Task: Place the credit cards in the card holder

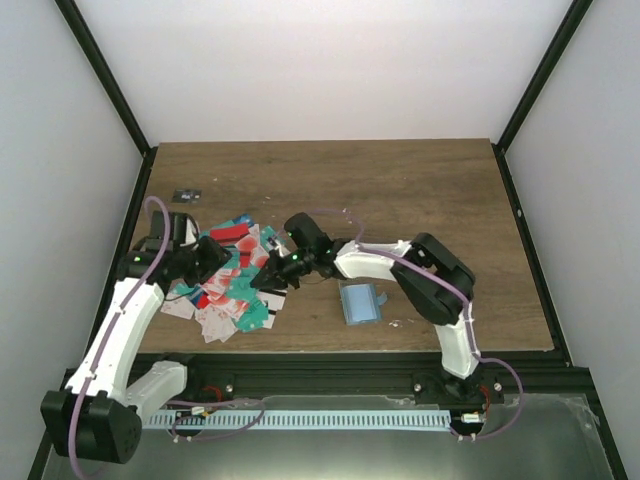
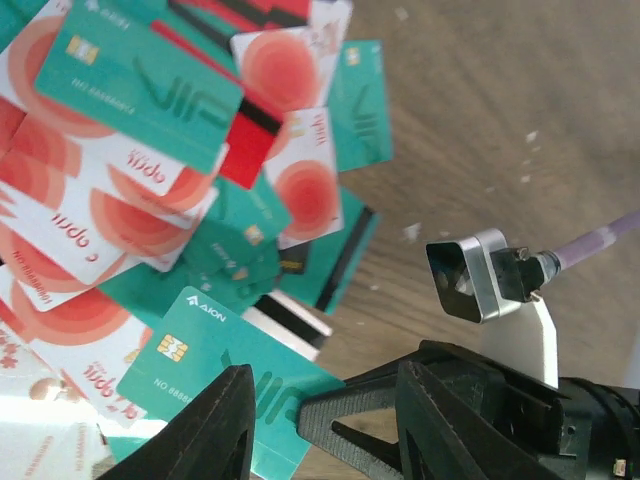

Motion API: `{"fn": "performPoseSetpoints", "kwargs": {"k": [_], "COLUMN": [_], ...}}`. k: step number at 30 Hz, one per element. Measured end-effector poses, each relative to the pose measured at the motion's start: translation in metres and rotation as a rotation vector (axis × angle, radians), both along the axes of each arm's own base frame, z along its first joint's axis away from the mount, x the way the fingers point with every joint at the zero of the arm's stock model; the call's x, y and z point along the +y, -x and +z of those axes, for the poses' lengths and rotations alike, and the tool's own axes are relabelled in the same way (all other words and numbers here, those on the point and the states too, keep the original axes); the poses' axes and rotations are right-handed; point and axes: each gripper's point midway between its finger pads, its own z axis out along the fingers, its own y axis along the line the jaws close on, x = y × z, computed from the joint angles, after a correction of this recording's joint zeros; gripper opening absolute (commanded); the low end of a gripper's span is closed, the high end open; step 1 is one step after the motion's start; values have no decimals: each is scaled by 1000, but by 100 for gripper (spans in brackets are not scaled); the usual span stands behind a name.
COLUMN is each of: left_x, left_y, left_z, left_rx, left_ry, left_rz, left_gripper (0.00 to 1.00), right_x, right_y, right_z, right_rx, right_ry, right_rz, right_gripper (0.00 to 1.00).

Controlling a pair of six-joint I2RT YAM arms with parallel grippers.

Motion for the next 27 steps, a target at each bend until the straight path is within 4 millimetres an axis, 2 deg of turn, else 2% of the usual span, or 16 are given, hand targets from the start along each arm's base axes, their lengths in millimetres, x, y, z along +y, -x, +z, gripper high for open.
{"fn": "performPoseSetpoints", "kwargs": {"k": [5, 9, 15, 18, 22, 27], "left_x": [-5, -12, -28, -41, -67, -119], "left_y": [-5, -7, -10, -17, -24, -26], "left_z": [48, 84, 122, 138, 157, 183], "left_rx": [-98, -191, -298, -347, -387, -452], "left_ry": [52, 117, 248, 308, 371, 452], "left_rz": [5, 4, 6, -10, -67, -189], "left_gripper": [45, 46, 45, 45, 45, 44], "right_x": [-16, -39, -93, -123, -157, -189], "right_y": [-15, -40, -83, -95, -96, -84], "right_z": [49, 93, 164, 196, 220, 232], "right_rx": [-86, -163, -284, -340, -369, -370], "right_ry": [-39, -76, -136, -165, -194, -221], "right_rz": [-41, -122, -307, -406, -511, -628], "right_gripper": [1, 1, 1, 1, 1, 1]}}
